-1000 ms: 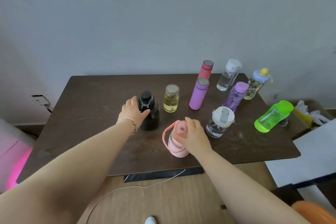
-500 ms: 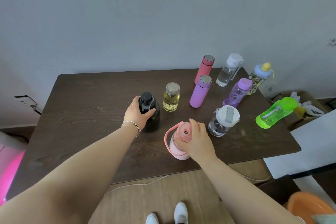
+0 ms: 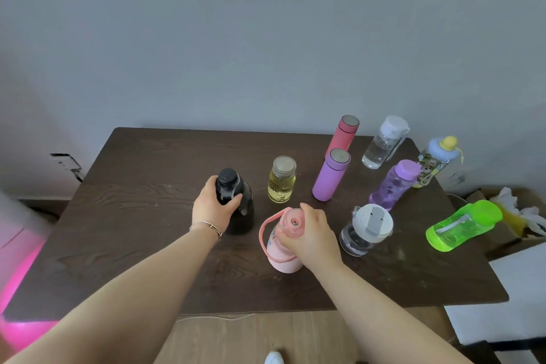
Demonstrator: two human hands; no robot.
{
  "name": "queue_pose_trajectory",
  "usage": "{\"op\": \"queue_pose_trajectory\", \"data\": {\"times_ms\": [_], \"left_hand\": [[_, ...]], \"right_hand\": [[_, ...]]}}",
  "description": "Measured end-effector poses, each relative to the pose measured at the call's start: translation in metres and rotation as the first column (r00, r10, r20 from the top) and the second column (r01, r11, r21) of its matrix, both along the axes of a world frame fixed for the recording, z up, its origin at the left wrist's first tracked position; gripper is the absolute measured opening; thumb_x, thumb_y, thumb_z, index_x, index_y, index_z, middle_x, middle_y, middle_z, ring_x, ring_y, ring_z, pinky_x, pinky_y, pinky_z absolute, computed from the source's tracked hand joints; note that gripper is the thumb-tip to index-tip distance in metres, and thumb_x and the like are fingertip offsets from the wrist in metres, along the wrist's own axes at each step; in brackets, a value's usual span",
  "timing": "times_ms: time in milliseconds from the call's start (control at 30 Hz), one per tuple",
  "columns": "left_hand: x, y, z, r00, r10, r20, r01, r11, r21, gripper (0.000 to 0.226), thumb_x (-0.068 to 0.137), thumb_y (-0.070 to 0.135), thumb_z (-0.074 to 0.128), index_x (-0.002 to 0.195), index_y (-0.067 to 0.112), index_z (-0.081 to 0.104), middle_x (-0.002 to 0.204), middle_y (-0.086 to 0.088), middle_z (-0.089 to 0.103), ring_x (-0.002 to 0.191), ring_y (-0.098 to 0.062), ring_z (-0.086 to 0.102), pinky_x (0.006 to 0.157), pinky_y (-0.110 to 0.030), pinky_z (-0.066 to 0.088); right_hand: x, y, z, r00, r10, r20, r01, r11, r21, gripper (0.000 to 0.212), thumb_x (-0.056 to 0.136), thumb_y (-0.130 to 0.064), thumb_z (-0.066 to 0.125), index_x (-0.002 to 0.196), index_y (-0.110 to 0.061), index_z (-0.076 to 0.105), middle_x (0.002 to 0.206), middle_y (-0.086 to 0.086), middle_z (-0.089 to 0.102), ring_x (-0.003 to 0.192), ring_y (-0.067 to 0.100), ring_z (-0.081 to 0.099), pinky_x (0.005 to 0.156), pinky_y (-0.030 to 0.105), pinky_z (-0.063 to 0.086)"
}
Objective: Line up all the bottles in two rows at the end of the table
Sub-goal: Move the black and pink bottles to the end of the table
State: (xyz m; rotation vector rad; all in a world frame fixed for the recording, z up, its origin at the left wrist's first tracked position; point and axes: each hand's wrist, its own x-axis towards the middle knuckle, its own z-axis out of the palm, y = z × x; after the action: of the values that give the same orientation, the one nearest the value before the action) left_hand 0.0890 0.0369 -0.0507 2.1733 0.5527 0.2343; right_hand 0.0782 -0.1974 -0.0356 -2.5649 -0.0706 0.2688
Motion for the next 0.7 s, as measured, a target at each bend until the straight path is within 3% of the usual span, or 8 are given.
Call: {"op": "queue_pose_trajectory", "data": {"times_ms": [200, 367, 700], "left_hand": [[-0.012, 0.021, 0.007, 0.985, 0.171, 0.026, -0.172, 0.985, 0.027, 0.035, 0.079, 0.040, 0.073, 0.104, 0.025, 0.054, 0.095, 0.005, 0.065, 0.088, -0.023, 0.059, 0.074, -0.032, 0.042], [-0.029, 0.058, 0.017, 0.958, 0.283, 0.049, -0.286, 0.955, 0.072, 0.037, 0.077, 0.042, 0.074, 0.105, 0.026, 0.055, 0.095, 0.005, 0.066, 0.087, -0.023, 0.059, 0.074, -0.032, 0.043], [-0.046, 0.133, 0.032, 0.910, 0.407, 0.081, -0.412, 0.908, 0.069, 0.033, 0.077, 0.040, 0.076, 0.099, 0.028, 0.054, 0.090, 0.005, 0.065, 0.084, -0.023, 0.059, 0.072, -0.031, 0.042]], "right_hand": [[0.023, 0.021, 0.002, 0.994, 0.106, -0.002, -0.106, 0.992, 0.074, 0.075, 0.070, -0.061, 0.070, 0.133, -0.032, 0.040, 0.125, -0.002, 0.044, 0.109, 0.026, 0.058, 0.080, 0.033, 0.045], [0.036, 0.058, 0.009, 0.975, 0.222, -0.005, -0.220, 0.970, 0.103, 0.087, 0.074, -0.059, 0.068, 0.147, -0.029, 0.032, 0.139, -0.002, 0.040, 0.121, 0.025, 0.052, 0.092, 0.035, 0.045], [0.056, 0.140, 0.023, 0.949, 0.309, 0.057, -0.313, 0.947, 0.077, 0.087, 0.075, -0.063, 0.068, 0.147, -0.028, 0.032, 0.138, 0.000, 0.041, 0.117, 0.025, 0.056, 0.091, 0.035, 0.048]]}}
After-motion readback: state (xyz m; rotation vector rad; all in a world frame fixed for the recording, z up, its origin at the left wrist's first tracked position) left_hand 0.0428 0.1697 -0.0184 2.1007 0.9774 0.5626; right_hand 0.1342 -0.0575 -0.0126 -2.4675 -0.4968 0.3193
